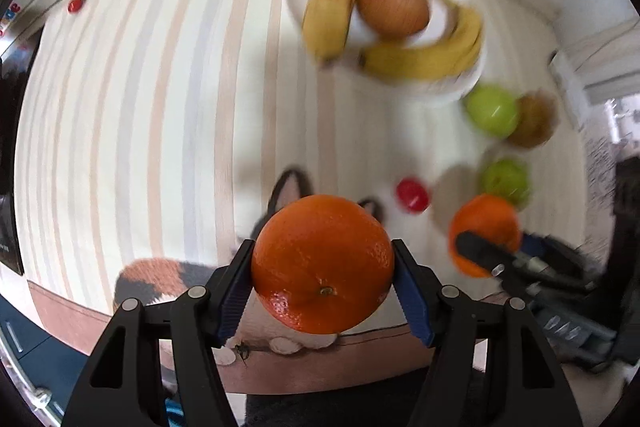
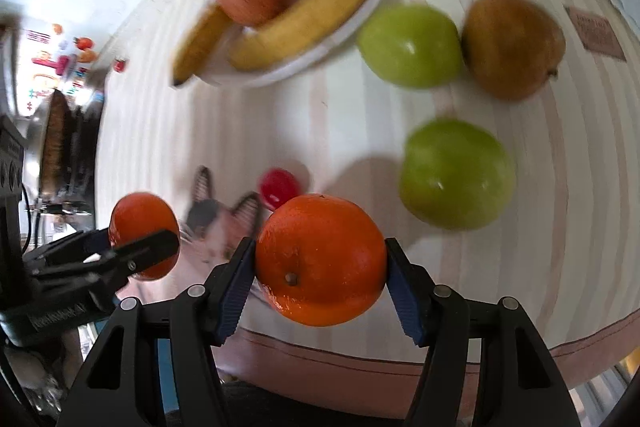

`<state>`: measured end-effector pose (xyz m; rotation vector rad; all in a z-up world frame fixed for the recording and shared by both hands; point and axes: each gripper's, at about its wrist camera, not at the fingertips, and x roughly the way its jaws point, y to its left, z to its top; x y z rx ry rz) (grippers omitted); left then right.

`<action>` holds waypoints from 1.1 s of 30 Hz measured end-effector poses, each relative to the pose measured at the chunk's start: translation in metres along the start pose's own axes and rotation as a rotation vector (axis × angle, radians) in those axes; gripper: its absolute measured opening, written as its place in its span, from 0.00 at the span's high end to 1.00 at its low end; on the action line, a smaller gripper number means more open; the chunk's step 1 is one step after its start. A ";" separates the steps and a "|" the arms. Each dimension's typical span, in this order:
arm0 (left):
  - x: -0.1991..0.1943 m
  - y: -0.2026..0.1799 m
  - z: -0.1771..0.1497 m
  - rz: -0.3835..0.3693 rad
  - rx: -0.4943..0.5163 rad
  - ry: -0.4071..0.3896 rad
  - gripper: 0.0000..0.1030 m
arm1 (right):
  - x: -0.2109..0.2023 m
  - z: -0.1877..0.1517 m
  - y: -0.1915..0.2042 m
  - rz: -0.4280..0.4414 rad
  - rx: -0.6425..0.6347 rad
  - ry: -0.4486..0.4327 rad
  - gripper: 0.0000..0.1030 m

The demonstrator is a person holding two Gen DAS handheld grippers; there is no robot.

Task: Organize fruits
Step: 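Grasp an orange with the left tool while the right tool grasps another orange, then place both oranges on the white plate and open both tools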

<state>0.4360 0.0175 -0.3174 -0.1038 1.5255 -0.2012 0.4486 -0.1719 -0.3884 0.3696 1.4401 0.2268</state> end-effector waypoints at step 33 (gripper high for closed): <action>0.058 0.023 0.221 -0.023 0.032 0.139 0.38 | 0.005 0.198 0.016 -0.140 -0.057 -0.110 0.35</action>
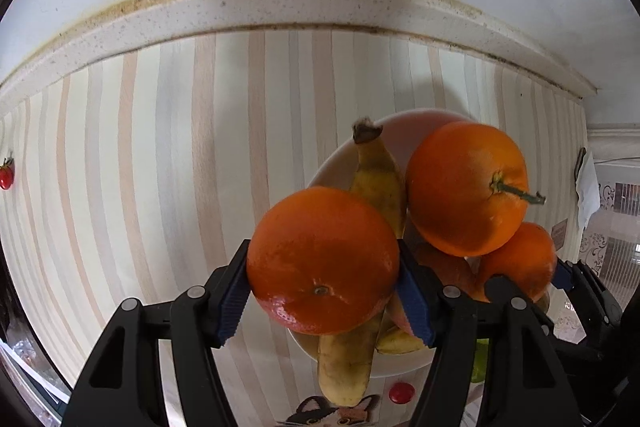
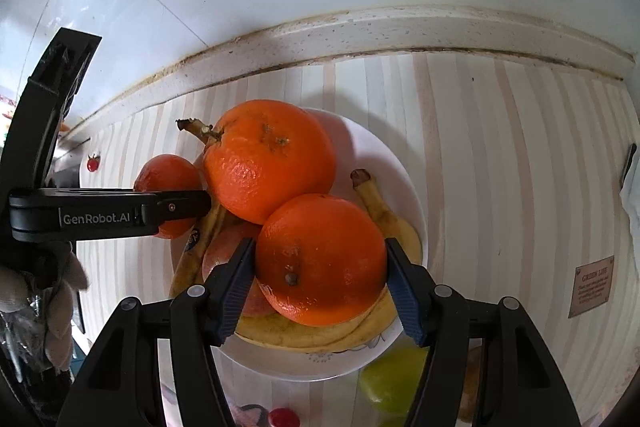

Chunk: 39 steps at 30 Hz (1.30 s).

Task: Organize fruits
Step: 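Place both oranges on the white plate and open both tools, then move both tools toward the green apples and brown pear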

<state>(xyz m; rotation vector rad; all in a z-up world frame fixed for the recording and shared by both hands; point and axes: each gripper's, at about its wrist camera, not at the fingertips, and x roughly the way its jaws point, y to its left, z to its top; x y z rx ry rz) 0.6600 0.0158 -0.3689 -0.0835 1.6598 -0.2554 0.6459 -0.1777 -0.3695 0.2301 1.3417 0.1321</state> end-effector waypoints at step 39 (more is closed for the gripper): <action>-0.083 -0.026 -0.120 0.080 0.001 -0.269 0.06 | -0.095 -0.061 0.017 -0.134 -0.093 -0.093 0.06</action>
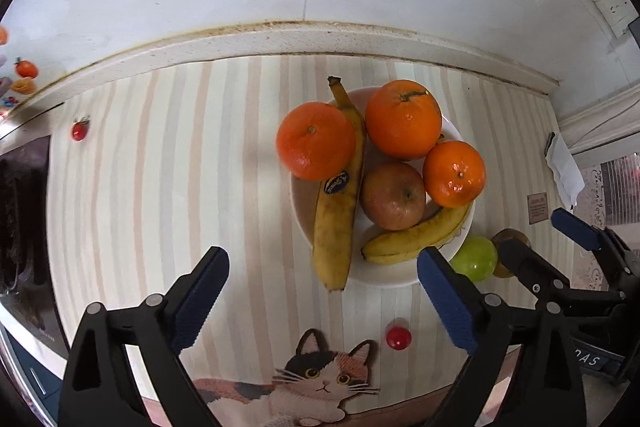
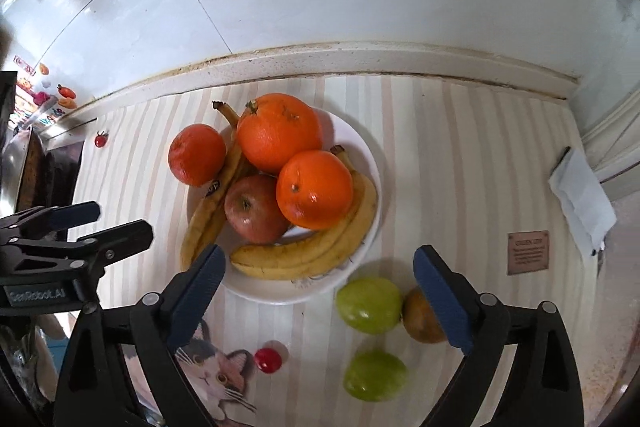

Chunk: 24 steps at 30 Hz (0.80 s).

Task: Organize fruits
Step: 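Move both tools toward the green apples and brown pear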

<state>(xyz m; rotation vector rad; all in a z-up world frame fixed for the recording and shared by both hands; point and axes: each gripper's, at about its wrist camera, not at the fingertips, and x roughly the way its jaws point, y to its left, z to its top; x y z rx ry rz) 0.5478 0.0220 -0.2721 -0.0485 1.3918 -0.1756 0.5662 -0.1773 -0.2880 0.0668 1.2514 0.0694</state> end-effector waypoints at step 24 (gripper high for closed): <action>-0.114 -0.029 -0.093 0.076 -0.022 -0.248 0.06 | -0.135 -0.070 0.001 -0.016 -0.021 -0.229 0.04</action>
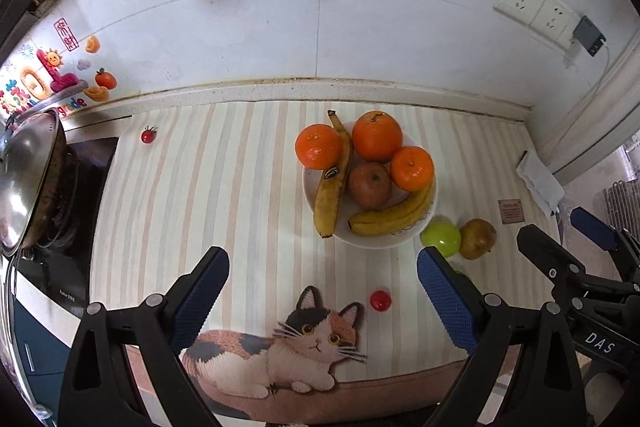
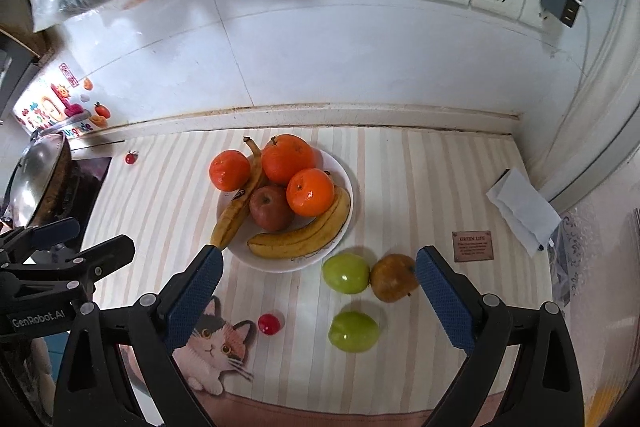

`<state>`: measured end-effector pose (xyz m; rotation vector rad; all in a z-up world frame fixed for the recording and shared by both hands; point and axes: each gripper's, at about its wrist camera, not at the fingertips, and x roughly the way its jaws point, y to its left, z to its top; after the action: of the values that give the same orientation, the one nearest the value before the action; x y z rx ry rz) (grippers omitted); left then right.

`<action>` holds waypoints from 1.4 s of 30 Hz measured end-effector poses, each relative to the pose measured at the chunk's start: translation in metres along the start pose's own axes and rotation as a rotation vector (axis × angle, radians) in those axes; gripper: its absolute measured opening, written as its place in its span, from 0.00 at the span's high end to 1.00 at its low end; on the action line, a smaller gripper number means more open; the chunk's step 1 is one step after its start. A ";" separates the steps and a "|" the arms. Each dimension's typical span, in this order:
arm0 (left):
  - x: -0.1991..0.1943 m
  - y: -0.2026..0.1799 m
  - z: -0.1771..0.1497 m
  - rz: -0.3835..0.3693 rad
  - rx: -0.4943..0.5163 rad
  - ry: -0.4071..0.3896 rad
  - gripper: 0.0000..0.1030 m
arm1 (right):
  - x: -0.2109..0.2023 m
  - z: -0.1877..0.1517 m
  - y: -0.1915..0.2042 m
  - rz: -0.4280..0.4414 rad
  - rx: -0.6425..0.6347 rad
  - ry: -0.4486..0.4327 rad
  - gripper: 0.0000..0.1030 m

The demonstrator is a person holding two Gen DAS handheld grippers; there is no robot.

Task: Organize fruits
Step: 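Move both tools toward the green apples and brown pear, then grasp a green apple with the left tool while the right tool grasps the brown pear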

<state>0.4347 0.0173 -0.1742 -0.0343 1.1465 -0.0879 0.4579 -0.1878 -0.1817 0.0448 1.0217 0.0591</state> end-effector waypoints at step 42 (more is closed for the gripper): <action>0.210 -0.184 -0.069 -0.214 0.146 0.483 0.37 | 0.127 -0.079 -0.198 0.063 0.405 0.261 0.34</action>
<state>0.4475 -0.1831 -0.3799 -0.0055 1.6132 -0.3867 0.4627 -0.3752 -0.3439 0.4477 1.2807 -0.0879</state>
